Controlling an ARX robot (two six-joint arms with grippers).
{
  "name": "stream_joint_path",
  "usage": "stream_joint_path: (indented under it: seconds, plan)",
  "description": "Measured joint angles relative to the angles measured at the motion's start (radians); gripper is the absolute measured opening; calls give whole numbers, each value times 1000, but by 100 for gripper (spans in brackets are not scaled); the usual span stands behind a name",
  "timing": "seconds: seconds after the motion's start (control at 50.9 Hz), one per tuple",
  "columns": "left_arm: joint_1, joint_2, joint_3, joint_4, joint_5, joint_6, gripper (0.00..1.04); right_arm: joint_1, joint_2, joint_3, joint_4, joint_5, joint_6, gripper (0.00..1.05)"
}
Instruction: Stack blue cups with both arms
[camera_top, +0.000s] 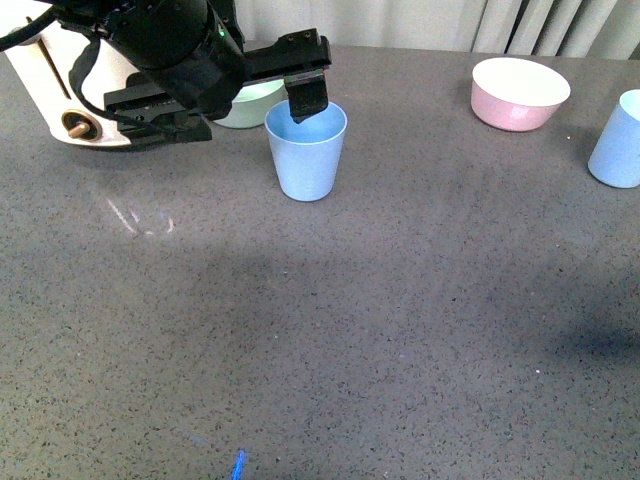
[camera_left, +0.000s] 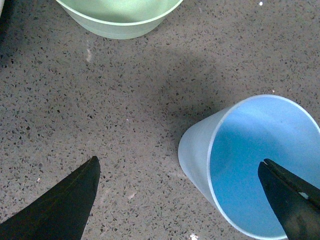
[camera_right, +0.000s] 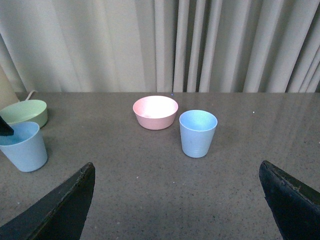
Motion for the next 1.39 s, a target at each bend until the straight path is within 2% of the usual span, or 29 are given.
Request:
stream_joint_path:
  seconds: [0.079, 0.118, 0.177, 0.196, 0.393, 0.609, 0.746, 1.08, 1.394]
  plan:
    - [-1, 20, 26, -19, -11, 3, 96, 0, 0, 0, 0, 0, 0, 96]
    - [-2, 27, 36, -29, -19, 6, 92, 0, 0, 0, 0, 0, 0, 96]
    - [-5, 46, 56, -46, -24, 6, 79, 0, 0, 0, 0, 0, 0, 96]
    - [-8, 56, 65, -55, -24, 6, 72, 0, 0, 0, 0, 0, 0, 96]
    - [-39, 72, 98, -94, -5, -23, 33, 0, 0, 0, 0, 0, 0, 96]
    - [-77, 72, 103, -148, 2, -42, 3, 0, 0, 0, 0, 0, 0, 96]
    - [-105, 64, 97, -164, 11, -58, 2, 0, 0, 0, 0, 0, 0, 96]
    - [-244, 34, 124, -228, 27, -109, 2, 0, 0, 0, 0, 0, 0, 96]
    - [-286, 119, 215, -261, -10, -111, 2, 0, 0, 0, 0, 0, 0, 96]
